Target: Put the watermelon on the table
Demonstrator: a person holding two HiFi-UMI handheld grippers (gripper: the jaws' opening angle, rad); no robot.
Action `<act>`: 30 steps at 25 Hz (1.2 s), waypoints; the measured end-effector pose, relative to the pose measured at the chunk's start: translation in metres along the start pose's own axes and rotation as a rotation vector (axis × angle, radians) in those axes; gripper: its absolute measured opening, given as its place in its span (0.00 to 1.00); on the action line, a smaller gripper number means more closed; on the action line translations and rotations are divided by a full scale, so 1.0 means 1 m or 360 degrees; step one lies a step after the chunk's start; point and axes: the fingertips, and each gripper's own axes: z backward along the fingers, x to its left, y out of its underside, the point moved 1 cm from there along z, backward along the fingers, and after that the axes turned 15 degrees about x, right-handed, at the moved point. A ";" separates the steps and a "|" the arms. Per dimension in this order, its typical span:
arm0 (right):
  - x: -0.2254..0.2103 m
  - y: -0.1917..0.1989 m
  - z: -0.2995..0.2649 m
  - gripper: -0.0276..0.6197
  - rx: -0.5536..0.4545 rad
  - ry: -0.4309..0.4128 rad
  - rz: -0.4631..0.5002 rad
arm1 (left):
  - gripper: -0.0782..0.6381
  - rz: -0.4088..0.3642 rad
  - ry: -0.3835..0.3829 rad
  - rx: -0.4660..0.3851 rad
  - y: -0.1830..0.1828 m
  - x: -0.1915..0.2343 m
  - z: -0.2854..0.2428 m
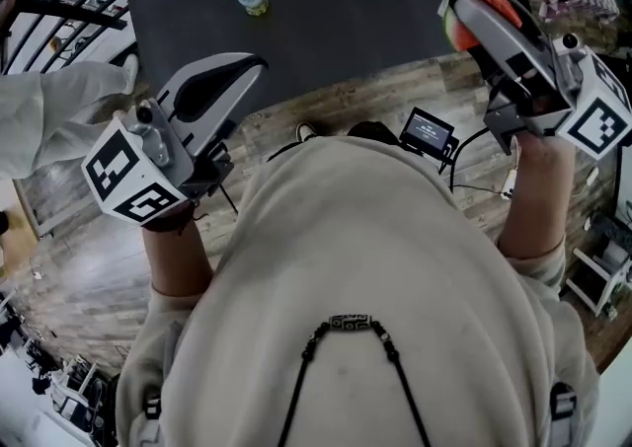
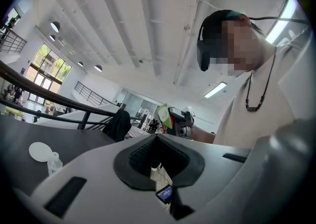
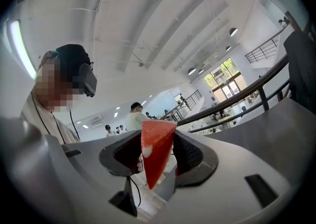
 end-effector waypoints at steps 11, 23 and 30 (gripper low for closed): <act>0.047 0.010 -0.022 0.36 0.0075 -0.0160 0.0048 | 0.12 0.0053 -0.0029 0.0025 0.029 -0.059 0.030; 0.063 -0.004 -0.018 0.36 0.0098 -0.0290 0.0049 | 0.12 0.0106 -0.0209 -0.0023 0.011 -0.079 0.043; 0.033 0.007 -0.023 0.36 0.0106 -0.0340 0.0012 | 0.12 0.0127 -0.0335 -0.0090 0.009 -0.060 0.034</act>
